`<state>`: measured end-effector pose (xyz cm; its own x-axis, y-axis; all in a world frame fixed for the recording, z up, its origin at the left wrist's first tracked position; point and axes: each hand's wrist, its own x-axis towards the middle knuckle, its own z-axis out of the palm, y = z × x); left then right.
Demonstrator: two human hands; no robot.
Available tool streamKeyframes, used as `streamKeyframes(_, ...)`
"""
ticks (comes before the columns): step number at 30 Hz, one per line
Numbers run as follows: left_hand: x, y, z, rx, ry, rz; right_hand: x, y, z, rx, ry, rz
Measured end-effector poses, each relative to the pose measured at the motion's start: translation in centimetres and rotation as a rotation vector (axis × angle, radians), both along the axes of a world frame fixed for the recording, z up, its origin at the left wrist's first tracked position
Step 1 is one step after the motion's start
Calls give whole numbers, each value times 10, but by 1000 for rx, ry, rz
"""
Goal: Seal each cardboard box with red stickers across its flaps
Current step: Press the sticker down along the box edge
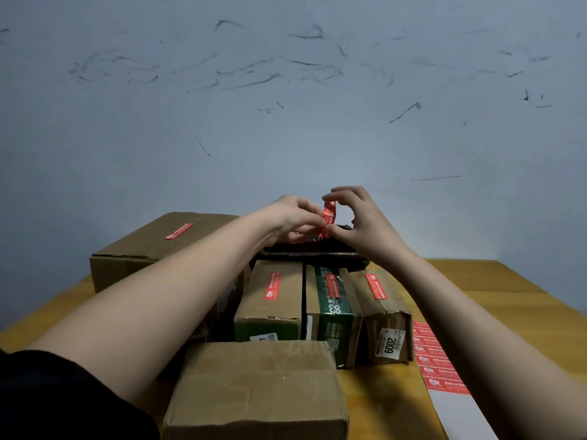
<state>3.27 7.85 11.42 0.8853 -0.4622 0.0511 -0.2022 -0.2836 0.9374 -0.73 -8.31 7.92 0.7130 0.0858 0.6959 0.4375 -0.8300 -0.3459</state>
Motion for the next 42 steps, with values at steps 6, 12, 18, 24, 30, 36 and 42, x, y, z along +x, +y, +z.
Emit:
streamKeyframes(6, 16, -13, -4, -43, -68, 44, 19, -6, -3, 243, 91, 77)
streamKeyframes(12, 34, -26, -12, -102, -132, 121, 39, -10, -10, 524, 140, 131)
streamKeyframes(18, 55, -41, -19, -14, -242, 232, 59, -13, -16, 539, 121, 1)
streamKeyframes(24, 66, -55, -21, 91, -297, 322, 74, -12, -21, 399, 97, -195)
streamKeyframes(30, 76, -64, -29, 50, -229, 388, 82, -9, -24, 319, 69, -238)
streamKeyframes(36, 93, -63, -32, 129, -328, 474, 98, -11, -36, 523, 135, -191)
streamKeyframes(42, 98, -67, -42, 144, -265, 423, 107, -1, -39, 781, 220, -38)
